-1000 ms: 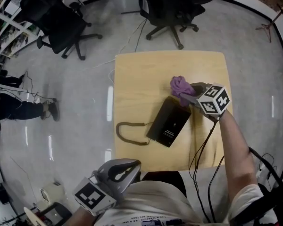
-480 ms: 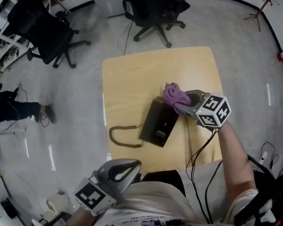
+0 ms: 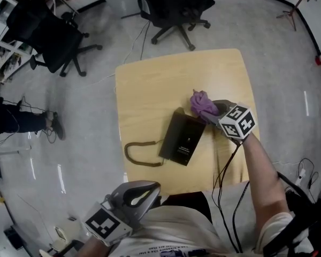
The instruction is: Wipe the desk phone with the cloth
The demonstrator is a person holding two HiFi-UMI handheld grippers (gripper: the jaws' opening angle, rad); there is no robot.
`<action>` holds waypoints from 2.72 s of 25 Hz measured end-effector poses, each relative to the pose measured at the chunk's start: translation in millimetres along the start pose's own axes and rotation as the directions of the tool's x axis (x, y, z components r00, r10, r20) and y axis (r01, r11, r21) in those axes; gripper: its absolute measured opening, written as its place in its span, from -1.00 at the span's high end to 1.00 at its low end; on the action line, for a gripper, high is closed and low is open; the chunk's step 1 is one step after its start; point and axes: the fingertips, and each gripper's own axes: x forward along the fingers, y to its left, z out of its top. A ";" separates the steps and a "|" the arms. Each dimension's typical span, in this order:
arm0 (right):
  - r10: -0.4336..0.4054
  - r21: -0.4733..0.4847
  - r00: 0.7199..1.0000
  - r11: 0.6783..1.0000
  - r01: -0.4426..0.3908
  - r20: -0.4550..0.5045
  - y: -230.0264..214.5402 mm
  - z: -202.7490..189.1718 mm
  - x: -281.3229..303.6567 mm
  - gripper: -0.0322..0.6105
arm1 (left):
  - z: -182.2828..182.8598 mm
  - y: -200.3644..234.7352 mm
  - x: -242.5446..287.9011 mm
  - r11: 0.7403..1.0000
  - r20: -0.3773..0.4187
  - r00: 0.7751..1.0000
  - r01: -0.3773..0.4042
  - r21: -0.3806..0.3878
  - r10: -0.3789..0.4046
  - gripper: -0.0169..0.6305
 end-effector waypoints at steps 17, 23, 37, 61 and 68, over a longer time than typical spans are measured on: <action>-0.282 0.402 0.934 0.898 0.176 0.220 30.3 -45.9 -53.9 0.53 | -18.2 -19.6 -12.3 0.978 -0.033 0.985 0.171 0.122 -0.168 0.94; -0.258 0.493 0.912 0.867 0.073 0.319 66.5 -51.6 -38.1 0.53 | -35.5 -25.2 -34.3 0.966 -0.068 0.978 0.208 0.153 -0.199 0.94; -0.298 0.540 0.918 0.833 0.116 0.263 118.3 -91.5 -18.8 0.53 | -72.2 -21.5 -92.9 0.963 -0.075 0.978 0.204 0.174 -0.193 0.94; -0.244 0.482 0.963 0.861 0.162 0.111 245.8 -106.9 7.5 0.53 | -126.0 -19.9 -155.0 0.947 -0.003 0.972 0.230 0.226 -0.235 0.94; -0.172 0.431 0.979 0.896 0.108 0.113 259.4 -86.9 46.6 0.52 | -122.6 -32.0 -160.4 0.953 -0.003 0.971 0.237 0.186 -0.241 0.94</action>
